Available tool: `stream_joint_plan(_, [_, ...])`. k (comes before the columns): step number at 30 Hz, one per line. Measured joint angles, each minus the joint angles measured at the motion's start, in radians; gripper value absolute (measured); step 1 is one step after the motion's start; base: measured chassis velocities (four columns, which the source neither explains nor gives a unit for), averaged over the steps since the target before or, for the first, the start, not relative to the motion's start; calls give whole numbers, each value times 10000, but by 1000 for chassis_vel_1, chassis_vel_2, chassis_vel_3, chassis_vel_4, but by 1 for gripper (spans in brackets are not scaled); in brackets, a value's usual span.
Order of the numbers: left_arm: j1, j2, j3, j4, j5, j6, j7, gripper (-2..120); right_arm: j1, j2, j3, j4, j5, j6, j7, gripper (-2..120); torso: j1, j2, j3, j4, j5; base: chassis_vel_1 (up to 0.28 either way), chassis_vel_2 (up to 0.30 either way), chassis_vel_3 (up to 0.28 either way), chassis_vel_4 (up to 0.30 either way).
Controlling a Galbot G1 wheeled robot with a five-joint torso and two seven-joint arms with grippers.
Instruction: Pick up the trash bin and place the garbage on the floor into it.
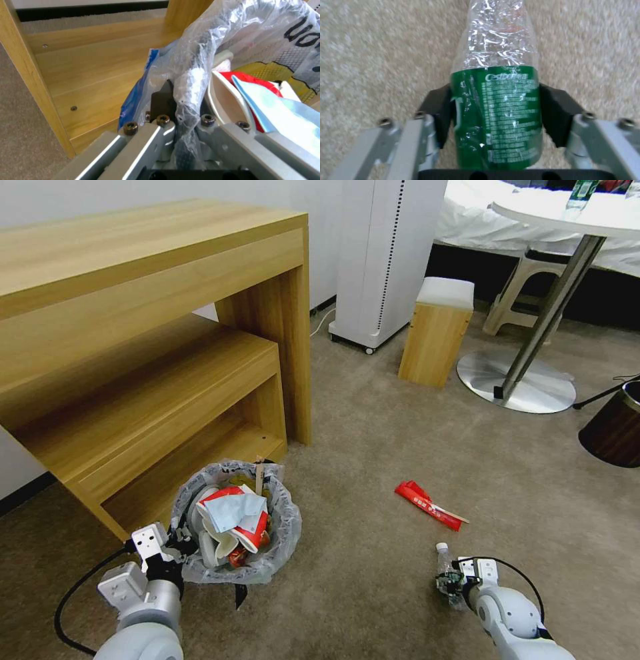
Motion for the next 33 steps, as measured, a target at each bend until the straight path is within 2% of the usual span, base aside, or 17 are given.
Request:
stream_joint_plan(2, [1, 9, 0, 5, -1, 0, 0, 1, -3, 1, -8, 21, -26, 55, -3, 52, 0, 0, 0, 0, 1, 0, 0, 0, 0])
stream_joint_plan(4, [4, 49, 3, 97, -2, 0, 0, 1, -88, -35, -23, 324, -90, 793, -250, 39, 1, 0, 0, 0, 1, 0, 0, 0, 0])
stream_joint_plan(5, [4, 49, 3, 97, -2, 0, 0, 1, -88, -35, -23, 324, -90, 793, -250, 39, 1, 0, 0, 0, 1, 0, 0, 0, 0])
stream_joint_plan(6, [5, 64, 29, 180, -4, -1, 0, 1, -121, -83, -21, 442, -88, 1685, -688, 34, 0, 0, 0, -1, 0, 0, 0, 0, 0])
stream_joint_plan(8, [17, 77, 172, 427, -18, -1, 1, 1, -59, -163, 46, 464, -124, 4565, -2805, 24, 0, 0, 0, 0, 0, 0, 0, 0, 0])
stream_joint_plan(9, [17, 77, 172, 427, -18, -1, 1, 1, -59, -163, 46, 464, -124, 4565, -2805, 24, 0, 0, 0, 0, 0, 0, 0, 0, 0])
stream_joint_plan(11, [83, 69, 467, 666, 27, -1, -2, 1, 133, -179, 126, 546, 285, 6951, -5269, 16, 1, 0, 0, 1, 0, 0, 0, 0, 0])
stream_joint_plan(12, [118, 51, 623, 729, 50, 6, -10, 1, 213, -174, 125, 808, 688, 7714, -6177, 14, 1, 0, 0, 2, 0, 0, 0, 0, 0])
stream_joint_plan(13, [118, 51, 623, 729, 50, 6, -10, 1, 213, -174, 125, 808, 688, 7714, -6177, 14, 1, 0, 0, 2, 0, 0, 0, 0, 0])
stream_joint_plan(16, [237, -34, 1268, 828, 129, 49, -64, 1, 363, -90, -42, 1958, 2060, 8406, -7327, 7, 0, 0, 0, 1, -1, 0, 0, 0, 0])
stream_joint_plan(17, [237, -34, 1268, 828, 129, 49, -64, 1, 363, -90, -42, 1958, 2060, 8406, -7327, 7, 0, 0, 0, 1, -1, 0, 0, 0, 0])
stream_joint_plan(20, [338, -80, 1840, 831, 117, 153, -161, 1, 568, 91, -216, 2901, 3386, 8645, -8205, 7, 0, 0, -1, 2, -1, 0, 0, 0, 0])
stream_joint_plan(24, [337, -162, 2326, 940, 64, 180, -216, 1, 603, 251, -547, 3489, 4008, 8681, -8461, 7, 0, 0, 0, 0, -1, 0, 0, 0, 0])
stream_joint_plan(30, [263, -395, 3061, 1034, 95, 193, -240, 1, 516, 587, -1362, 3526, 3727, 8811, -8481, 7, 0, 0, -1, 0, 0, 0, 0, 0, 0])
stream_joint_plan(32, [222, -478, 3262, 1030, 108, 222, -240, 1, 492, 726, -1644, 3223, 3357, 8961, -8510, 7, 0, 0, 0, 0, 0, 0, 0, 0, 0])
stream_joint_plan(33, [194, -604, 3515, 883, 128, 285, -247, 1, 410, 920, -2060, 2676, 2717, 9155, -8580, 7, 0, 0, 0, 0, 1, 0, 0, 0, 0])
